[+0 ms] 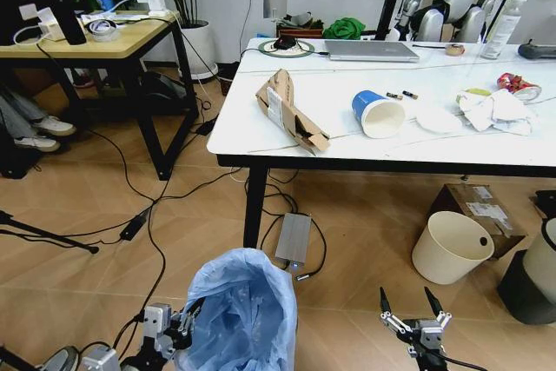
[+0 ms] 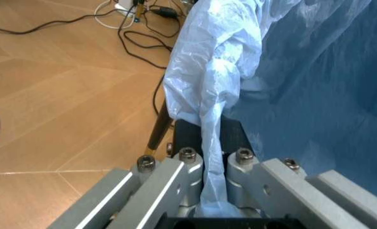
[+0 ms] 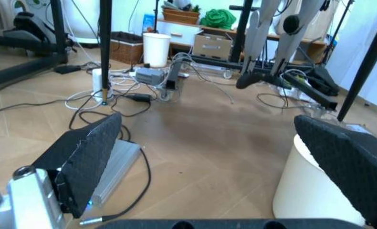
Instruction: Pick up the trash bin and place the trash from the table into it.
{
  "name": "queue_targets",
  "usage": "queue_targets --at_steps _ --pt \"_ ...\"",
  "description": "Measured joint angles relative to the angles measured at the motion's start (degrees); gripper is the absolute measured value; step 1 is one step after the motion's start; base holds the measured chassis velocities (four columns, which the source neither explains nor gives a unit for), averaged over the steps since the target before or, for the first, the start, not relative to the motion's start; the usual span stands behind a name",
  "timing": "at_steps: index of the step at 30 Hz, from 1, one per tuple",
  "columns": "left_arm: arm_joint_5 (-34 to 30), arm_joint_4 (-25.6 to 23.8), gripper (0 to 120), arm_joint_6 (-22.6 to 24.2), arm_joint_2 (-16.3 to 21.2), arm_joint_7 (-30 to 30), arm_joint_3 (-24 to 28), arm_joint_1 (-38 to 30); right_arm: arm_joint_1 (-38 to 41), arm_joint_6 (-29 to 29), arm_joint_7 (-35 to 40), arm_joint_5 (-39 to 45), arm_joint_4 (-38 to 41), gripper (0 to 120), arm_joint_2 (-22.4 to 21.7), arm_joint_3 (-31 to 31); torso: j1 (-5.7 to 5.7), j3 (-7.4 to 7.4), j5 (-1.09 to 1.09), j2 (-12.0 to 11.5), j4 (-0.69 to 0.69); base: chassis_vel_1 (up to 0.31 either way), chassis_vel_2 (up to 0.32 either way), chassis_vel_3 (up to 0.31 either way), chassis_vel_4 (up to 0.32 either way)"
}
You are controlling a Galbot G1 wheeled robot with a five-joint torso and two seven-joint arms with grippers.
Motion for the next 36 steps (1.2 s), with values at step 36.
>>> queue_targets --at_steps 36 --pt "0.1 0.06 0 0.18 -0.46 -0.6 0.05 0.31 -4.35 0.7 -0.19 8.93 8.67 100 -4.79 6.73 3.07 5.6 0.0 8.67 0.0 0.0 0.0 0.0 0.0"
